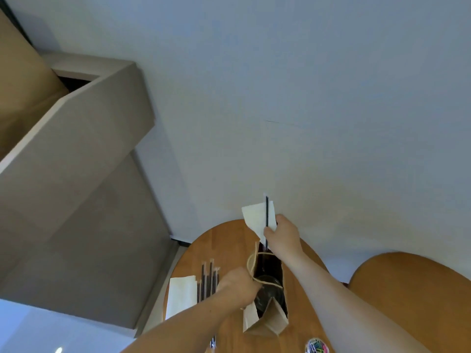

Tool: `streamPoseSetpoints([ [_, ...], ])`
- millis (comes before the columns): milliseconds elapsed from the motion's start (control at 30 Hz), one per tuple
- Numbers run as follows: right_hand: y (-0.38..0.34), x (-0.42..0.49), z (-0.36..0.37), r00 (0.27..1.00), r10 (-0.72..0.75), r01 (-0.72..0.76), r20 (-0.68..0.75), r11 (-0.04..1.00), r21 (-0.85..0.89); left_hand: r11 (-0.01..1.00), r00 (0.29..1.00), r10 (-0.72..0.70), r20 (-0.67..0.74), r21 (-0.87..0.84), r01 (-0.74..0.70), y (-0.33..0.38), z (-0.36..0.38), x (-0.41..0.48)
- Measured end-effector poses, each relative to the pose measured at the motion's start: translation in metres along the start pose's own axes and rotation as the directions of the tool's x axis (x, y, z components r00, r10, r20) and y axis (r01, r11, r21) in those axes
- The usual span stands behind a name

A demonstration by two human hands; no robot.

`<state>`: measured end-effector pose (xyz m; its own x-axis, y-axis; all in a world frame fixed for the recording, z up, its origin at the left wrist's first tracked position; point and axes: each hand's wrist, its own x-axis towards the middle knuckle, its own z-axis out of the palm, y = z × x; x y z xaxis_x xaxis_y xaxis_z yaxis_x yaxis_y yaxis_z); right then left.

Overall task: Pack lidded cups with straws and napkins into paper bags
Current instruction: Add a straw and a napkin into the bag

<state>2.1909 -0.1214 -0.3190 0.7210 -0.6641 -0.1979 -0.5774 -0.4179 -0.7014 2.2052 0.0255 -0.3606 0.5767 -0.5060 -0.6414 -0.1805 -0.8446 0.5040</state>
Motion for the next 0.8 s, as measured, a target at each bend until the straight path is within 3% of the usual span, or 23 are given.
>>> streamPoseSetpoints([
  [100,0.005,-0.011,0.003,0.991,0.048,-0.032,0.127,0.992,-0.123,0.979,0.989,-0.142,0.043,-0.140,0.146,-0.005,-0.002,0.001],
  [200,0.014,-0.028,0.009,0.970,0.109,-0.054,0.218,0.968,-0.246,0.919,0.980,-0.185,0.069,-0.343,0.197,-0.007,-0.006,0.002],
  [400,0.030,-0.042,0.030,0.938,0.251,-0.147,0.241,0.914,-0.379,0.940,0.990,-0.122,0.074,-0.312,0.139,-0.012,-0.001,0.009],
  [633,0.044,-0.026,0.065,0.876,0.414,-0.325,0.248,0.886,-0.330,0.961,0.998,-0.051,0.036,-0.269,0.059,-0.017,0.000,0.007],
  [800,0.046,-0.008,0.079,0.757,0.555,-0.572,0.345,0.818,-0.063,0.978,1.000,0.001,0.026,-0.207,0.005,-0.018,-0.002,0.006],
])
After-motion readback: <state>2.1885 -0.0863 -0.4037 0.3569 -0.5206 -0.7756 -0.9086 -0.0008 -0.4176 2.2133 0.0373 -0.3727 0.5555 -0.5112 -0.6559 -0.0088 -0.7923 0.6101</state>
